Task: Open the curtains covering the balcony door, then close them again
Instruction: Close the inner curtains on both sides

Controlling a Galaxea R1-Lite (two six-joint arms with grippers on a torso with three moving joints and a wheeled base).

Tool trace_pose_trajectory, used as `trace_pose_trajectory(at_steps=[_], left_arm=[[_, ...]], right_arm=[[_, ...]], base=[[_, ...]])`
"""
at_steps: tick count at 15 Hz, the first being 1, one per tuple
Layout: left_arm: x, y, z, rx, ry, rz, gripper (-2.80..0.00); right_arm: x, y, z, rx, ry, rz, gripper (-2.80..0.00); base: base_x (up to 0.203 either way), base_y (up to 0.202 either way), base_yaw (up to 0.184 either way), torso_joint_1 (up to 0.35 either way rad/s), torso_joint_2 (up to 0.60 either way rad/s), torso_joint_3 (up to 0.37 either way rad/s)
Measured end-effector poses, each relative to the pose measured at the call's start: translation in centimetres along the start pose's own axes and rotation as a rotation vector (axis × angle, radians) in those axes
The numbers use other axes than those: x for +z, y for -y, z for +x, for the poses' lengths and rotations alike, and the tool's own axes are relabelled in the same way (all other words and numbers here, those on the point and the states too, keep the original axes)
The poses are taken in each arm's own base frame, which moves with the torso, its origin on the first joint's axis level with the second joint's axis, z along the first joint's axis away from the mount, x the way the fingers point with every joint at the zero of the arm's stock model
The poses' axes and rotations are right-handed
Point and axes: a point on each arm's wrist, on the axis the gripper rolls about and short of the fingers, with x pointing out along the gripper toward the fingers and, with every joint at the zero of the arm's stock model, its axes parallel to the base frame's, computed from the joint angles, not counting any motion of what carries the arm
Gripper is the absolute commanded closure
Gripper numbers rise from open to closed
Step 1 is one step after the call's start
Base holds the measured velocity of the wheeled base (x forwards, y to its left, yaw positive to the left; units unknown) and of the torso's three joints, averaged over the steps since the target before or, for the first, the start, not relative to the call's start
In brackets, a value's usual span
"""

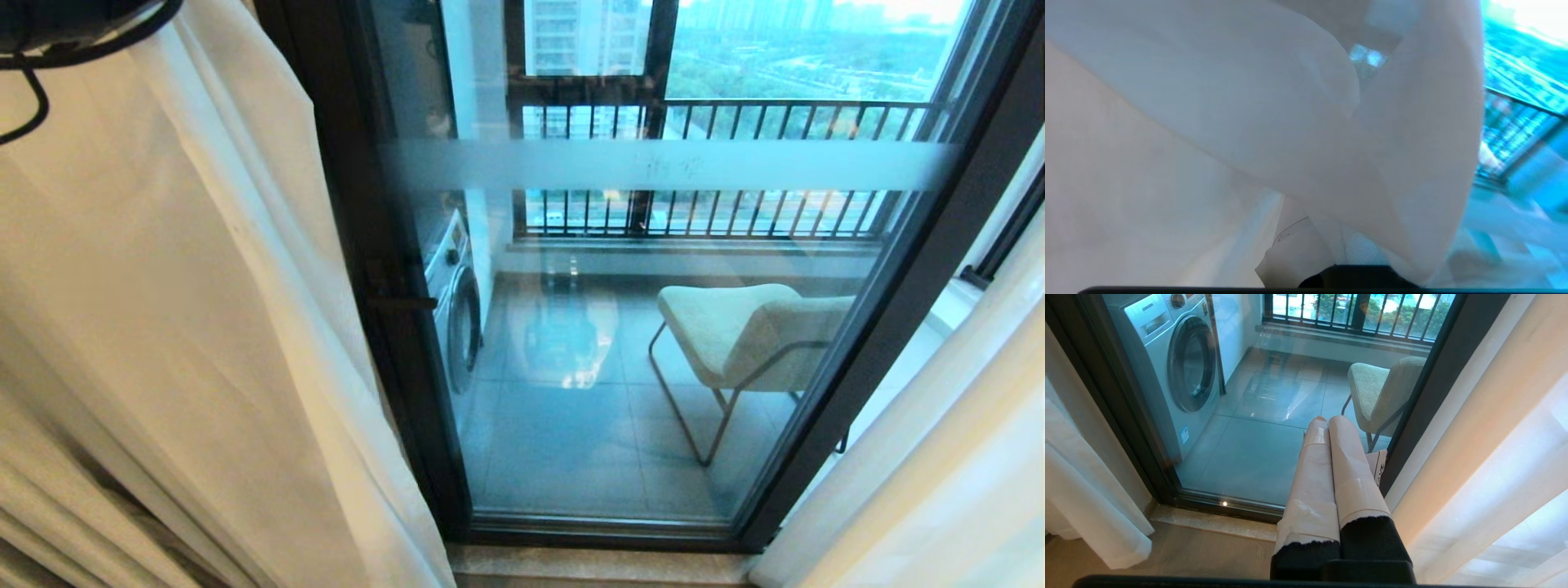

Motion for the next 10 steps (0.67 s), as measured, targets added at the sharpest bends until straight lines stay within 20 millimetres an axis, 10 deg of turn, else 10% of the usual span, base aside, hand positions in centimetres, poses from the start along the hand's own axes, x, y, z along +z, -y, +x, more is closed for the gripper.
trace_pose_trajectory(at_steps=[10], left_arm=[[0.0, 1.4, -0.8, -0.058, -0.007, -0.002, 0.0]], right_arm=[[0.0, 0.0, 0.0, 0.0, 0.0, 0.0, 0.0]], base=[[0.0, 0.0, 0.0, 0.0, 0.0, 0.0]])
